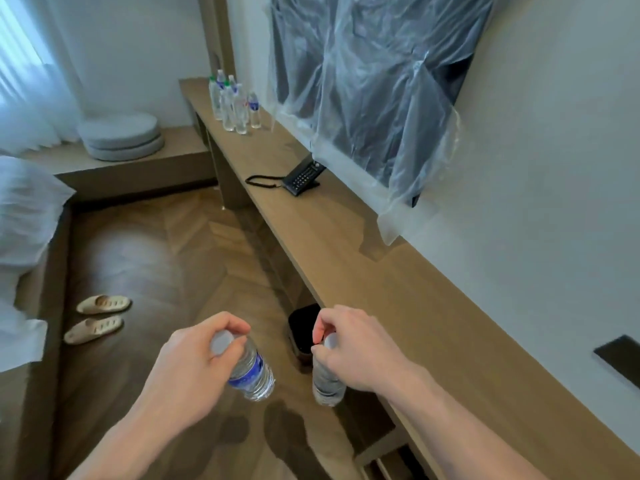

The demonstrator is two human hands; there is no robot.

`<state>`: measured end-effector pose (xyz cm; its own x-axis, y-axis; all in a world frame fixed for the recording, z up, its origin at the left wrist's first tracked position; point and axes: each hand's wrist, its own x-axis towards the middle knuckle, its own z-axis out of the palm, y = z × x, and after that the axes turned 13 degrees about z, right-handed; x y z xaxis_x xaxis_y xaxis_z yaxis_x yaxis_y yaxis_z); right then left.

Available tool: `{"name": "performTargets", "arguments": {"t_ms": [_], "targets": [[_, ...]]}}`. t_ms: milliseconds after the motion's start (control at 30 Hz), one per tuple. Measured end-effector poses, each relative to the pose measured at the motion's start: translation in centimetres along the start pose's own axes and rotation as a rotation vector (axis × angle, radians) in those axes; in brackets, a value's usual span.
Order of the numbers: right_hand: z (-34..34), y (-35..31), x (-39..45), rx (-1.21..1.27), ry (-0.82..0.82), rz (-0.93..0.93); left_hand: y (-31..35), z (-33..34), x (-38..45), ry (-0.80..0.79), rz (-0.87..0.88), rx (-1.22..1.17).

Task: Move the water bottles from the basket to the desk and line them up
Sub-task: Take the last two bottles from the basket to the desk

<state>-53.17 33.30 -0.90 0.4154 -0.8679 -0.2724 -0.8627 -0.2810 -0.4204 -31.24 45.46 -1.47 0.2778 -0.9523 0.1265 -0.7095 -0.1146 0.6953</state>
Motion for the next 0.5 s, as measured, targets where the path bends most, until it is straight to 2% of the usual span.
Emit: {"name": "performTargets", "arguments": {"t_ms": [233, 500], "targets": [[-0.6, -7.3, 11.7, 0.014, -0.035, -0.085, -7.0, -4.5, 9.4, 0.036, -0.028, 0.009], [0.0, -15.9, 23.6, 0.056, 0.003, -0.021, -14.6, -11.2, 21.7, 0.029, -0.009, 0.021]]}}
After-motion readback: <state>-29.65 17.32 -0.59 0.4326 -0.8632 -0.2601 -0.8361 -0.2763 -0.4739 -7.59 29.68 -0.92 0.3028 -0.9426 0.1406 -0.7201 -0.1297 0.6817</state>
